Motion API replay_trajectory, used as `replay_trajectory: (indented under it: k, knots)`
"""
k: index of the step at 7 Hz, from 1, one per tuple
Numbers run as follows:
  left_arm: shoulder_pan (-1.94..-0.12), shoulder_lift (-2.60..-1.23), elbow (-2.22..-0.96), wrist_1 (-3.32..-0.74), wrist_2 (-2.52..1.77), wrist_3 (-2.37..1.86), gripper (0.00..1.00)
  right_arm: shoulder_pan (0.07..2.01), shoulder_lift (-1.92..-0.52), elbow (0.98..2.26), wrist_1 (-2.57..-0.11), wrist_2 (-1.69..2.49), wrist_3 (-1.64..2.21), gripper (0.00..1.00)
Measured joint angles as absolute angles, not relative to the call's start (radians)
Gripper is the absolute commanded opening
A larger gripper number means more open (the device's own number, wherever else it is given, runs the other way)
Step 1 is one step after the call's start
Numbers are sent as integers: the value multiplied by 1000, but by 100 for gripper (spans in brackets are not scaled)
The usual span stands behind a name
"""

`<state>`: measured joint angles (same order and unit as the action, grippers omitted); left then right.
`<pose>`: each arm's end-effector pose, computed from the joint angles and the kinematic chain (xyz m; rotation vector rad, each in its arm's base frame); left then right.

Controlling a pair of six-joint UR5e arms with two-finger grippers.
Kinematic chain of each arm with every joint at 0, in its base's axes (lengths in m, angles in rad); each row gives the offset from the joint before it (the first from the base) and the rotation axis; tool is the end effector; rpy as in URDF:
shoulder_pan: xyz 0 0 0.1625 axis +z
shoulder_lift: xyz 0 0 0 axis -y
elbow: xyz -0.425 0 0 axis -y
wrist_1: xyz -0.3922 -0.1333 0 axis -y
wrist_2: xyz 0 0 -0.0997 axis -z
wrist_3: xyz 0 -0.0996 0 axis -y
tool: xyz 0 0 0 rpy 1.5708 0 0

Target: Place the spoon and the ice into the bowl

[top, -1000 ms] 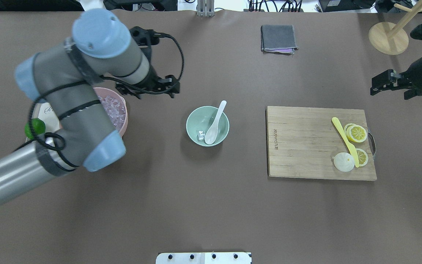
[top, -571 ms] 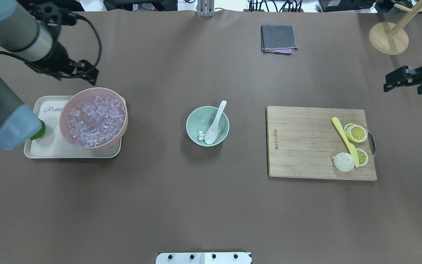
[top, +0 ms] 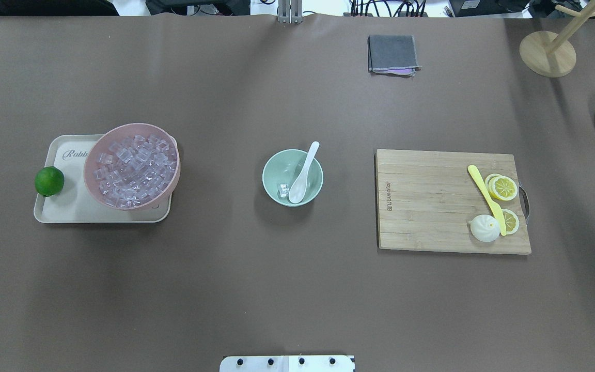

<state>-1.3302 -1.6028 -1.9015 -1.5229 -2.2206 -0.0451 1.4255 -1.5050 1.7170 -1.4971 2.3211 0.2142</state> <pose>0.0481 -0.5026 0.4927 0.2095 0.6832 0.2894 -0.0117 -0.5315 0.5459 0.1345 -0.7814 -0.0419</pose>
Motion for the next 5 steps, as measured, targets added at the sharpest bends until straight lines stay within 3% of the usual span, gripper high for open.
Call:
replay_trajectory:
  k: [2, 5]
  knots:
    - [-1374, -1495, -1874, -1526, -2288, 49, 99, 1477, -1529, 1687, -1493, 2343, 123, 100]
    - [-1398, -1466, -1820, -1589, -2321, 62, 99, 1489, -1545, 1687, -1487, 2365, 106, 100]
